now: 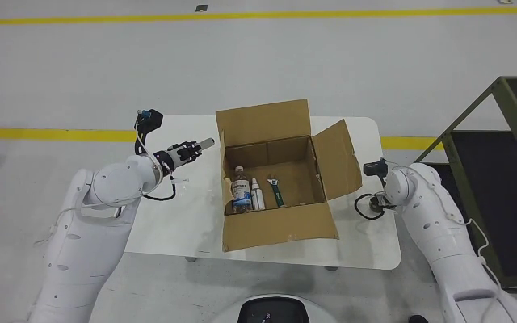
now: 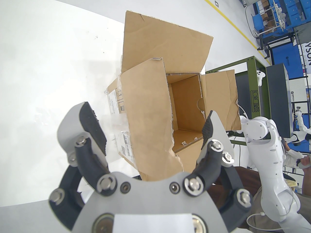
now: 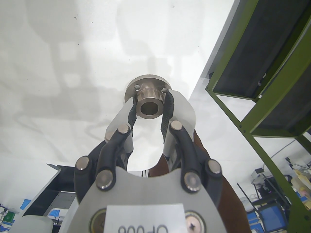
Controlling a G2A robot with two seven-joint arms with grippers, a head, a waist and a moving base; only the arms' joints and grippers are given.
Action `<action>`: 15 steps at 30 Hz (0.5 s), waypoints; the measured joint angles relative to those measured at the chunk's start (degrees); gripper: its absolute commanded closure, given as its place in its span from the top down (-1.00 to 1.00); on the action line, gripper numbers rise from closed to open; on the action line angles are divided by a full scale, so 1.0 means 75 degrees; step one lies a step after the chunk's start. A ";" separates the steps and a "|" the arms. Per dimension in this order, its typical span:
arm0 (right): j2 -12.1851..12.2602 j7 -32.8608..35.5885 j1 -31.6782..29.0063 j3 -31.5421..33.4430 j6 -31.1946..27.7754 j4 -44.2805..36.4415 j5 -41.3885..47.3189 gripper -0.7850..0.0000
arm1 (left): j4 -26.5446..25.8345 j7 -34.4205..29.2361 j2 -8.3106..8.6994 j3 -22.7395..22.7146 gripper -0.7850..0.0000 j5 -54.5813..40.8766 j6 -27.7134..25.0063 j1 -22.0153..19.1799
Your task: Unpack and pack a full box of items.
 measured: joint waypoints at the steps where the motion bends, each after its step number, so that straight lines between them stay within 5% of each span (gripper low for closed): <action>1: -0.0006 -0.0005 0.0019 -0.0015 0.0000 0.0030 0.0008 -1.00 | 0.0000 0.0000 0.0000 0.0000 1.00 0.0000 0.0000 0.0000; 9: -0.0022 -0.0008 0.0181 -0.0001 -0.0002 0.0072 0.0143 -1.00 | 0.0000 0.0000 0.0000 0.0000 1.00 0.0000 0.0000 0.0000; 15: 0.0160 0.0183 0.0330 0.0780 -0.0031 -0.0544 0.0746 -1.00 | 0.0000 0.0000 0.0000 0.0000 1.00 0.0000 0.0000 0.0000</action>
